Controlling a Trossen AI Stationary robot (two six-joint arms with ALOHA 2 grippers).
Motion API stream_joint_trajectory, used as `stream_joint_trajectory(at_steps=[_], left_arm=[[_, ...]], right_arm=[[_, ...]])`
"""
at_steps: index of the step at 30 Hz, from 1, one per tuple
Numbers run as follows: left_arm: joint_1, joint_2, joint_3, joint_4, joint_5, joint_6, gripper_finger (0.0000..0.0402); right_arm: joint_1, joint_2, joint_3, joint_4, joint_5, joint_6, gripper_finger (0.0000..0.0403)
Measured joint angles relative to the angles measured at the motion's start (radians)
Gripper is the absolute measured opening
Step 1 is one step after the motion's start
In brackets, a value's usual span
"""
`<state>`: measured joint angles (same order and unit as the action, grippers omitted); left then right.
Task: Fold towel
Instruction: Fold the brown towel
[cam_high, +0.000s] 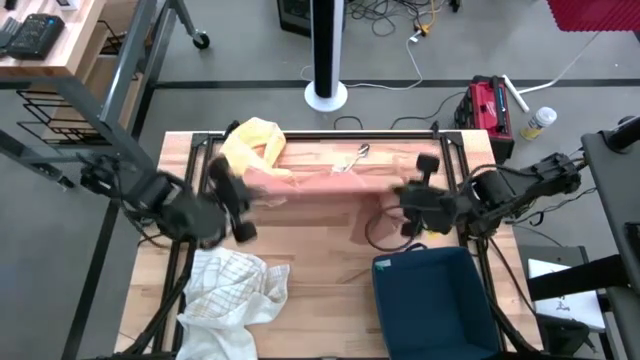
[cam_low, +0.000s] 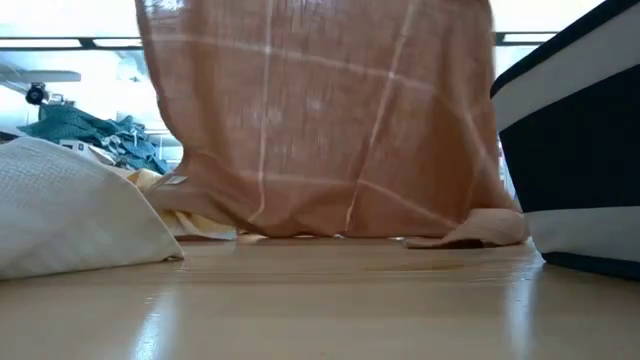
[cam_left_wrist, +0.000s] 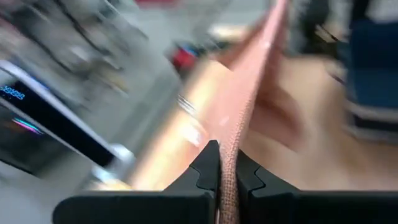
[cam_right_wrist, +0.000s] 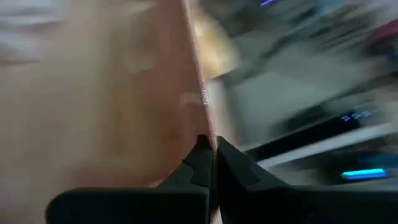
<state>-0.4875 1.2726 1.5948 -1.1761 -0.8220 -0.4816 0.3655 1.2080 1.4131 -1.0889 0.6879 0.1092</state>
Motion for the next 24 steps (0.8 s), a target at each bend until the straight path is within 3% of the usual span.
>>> stream_joint_trajectory(at_steps=[2, 5, 11, 17, 24], left_arm=[[-0.046, 0.050, 0.000, -0.033, 0.105, -0.099, 0.0000], [-0.112, 0.132, 0.000, -0.028, 0.243, -0.195, 0.0000], [-0.181, 0.292, -0.001, -0.008, 0.348, -0.410, 0.0000], [-0.174, 0.368, -0.004, 0.078, 0.493, -0.368, 0.0000], [-0.156, 0.388, -0.068, 0.183, 0.606, -0.353, 0.0000]], right_arm=[[0.023, 0.004, -0.026, -0.026, -0.142, 0.089, 0.0000], [0.065, 0.006, -0.064, -0.023, -0.250, 0.135, 0.0000], [0.092, 0.006, -0.116, -0.018, -0.393, 0.170, 0.0000], [0.099, 0.046, -0.164, 0.036, -0.592, 0.181, 0.0000], [0.066, 0.146, -0.182, 0.076, -0.703, 0.147, 0.0000]])
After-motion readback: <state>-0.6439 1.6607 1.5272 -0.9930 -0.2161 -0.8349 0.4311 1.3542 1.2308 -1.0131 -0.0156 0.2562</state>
